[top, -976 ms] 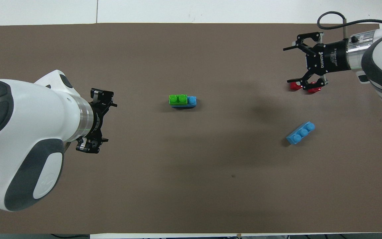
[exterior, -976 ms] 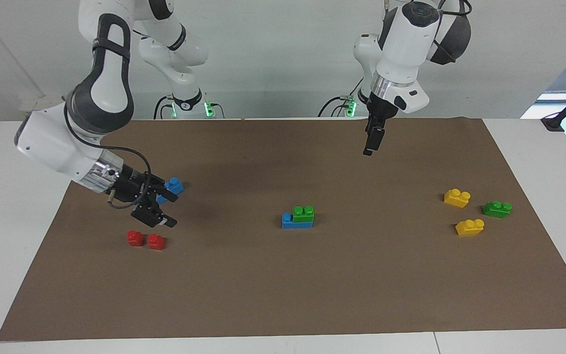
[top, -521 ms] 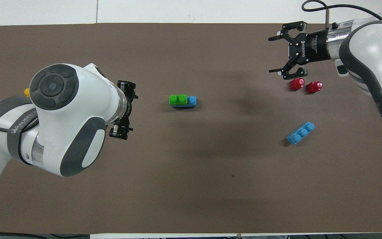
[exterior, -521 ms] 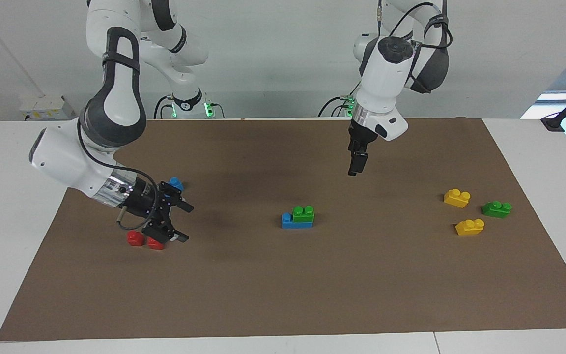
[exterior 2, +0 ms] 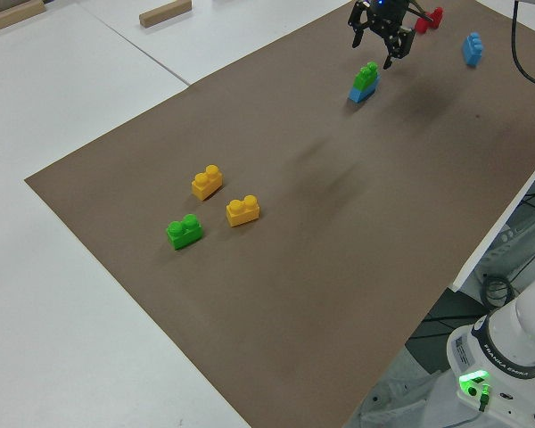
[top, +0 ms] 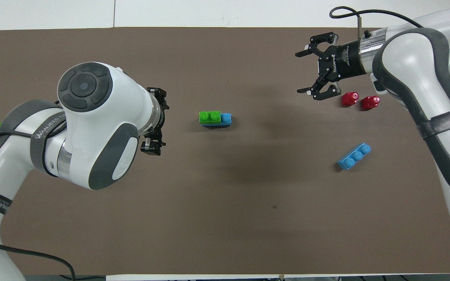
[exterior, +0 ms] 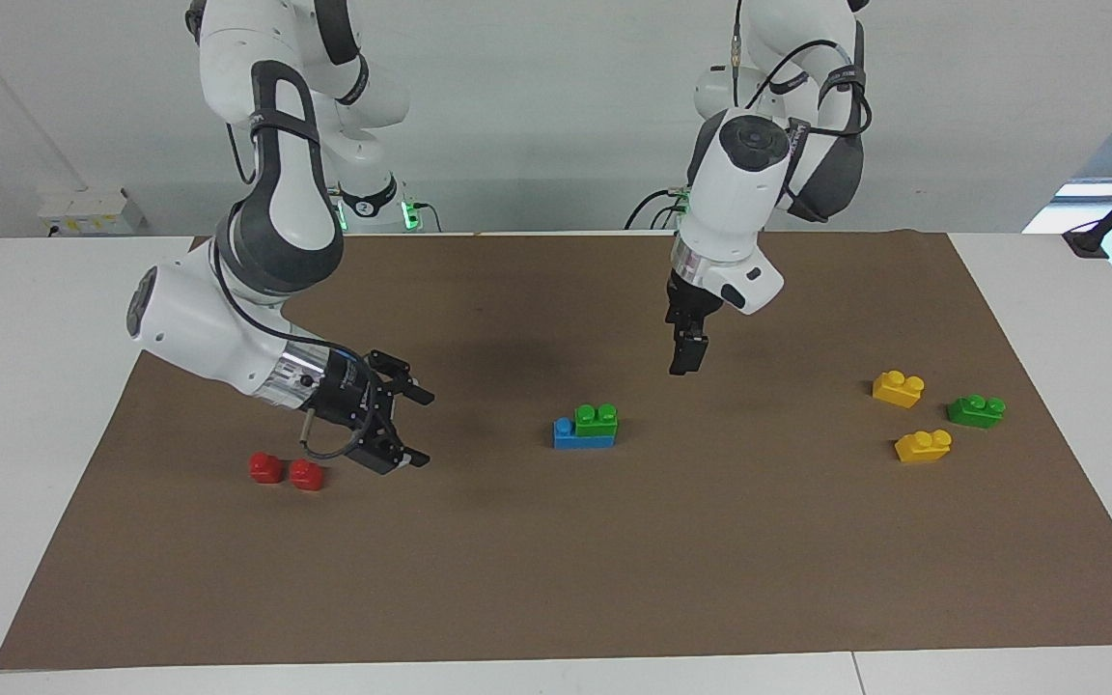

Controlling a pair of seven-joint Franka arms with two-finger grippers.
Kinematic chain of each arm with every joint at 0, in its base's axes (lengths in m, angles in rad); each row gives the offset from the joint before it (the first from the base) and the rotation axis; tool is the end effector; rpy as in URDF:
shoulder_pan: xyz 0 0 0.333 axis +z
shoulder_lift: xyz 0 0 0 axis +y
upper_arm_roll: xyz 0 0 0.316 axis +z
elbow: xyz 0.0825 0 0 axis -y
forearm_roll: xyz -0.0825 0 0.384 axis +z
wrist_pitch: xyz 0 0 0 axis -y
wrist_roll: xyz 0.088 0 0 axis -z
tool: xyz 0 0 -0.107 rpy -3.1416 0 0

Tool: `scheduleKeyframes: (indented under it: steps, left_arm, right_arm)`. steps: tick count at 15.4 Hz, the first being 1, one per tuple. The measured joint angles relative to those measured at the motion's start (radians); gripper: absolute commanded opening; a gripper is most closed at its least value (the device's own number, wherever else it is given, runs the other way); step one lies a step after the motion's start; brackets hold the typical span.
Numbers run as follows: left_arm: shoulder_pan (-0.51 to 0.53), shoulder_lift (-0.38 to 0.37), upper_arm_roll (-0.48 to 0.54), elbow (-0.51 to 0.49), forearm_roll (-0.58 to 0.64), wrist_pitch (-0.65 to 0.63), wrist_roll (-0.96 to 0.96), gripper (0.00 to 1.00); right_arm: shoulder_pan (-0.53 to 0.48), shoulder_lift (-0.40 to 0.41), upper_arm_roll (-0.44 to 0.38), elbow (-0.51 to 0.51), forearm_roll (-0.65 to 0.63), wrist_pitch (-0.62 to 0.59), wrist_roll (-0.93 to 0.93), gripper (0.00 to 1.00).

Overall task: Remove green block with left arm and hold with right
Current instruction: 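Move the left gripper and the right gripper toward the green-blue block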

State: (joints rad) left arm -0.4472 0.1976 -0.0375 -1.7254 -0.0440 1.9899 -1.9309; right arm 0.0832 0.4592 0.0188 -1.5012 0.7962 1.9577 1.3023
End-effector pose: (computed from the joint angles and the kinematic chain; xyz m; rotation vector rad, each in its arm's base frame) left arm 0.5540 -0.2932 0.4709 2.2777 2.0460 -0.0325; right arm 0.6877 0.1156 0.4217 -1.8162 1.7236 0.6323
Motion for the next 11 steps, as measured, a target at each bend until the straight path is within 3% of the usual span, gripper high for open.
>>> scheduleKeyframes:
  steps: [5,11]
  left_arm:
    - [-0.019,0.058,0.001,0.046,0.000,0.001,-0.178,1.00]
    - [-0.036,0.152,0.001,0.124,0.000,0.007,-0.215,1.00]
  right_arm:
    - [0.064,0.065,0.001,-0.001,0.012,0.049,0.006,1.00]
    - [0.123,0.099,0.002,0.001,0.037,0.131,0.009,1.00]
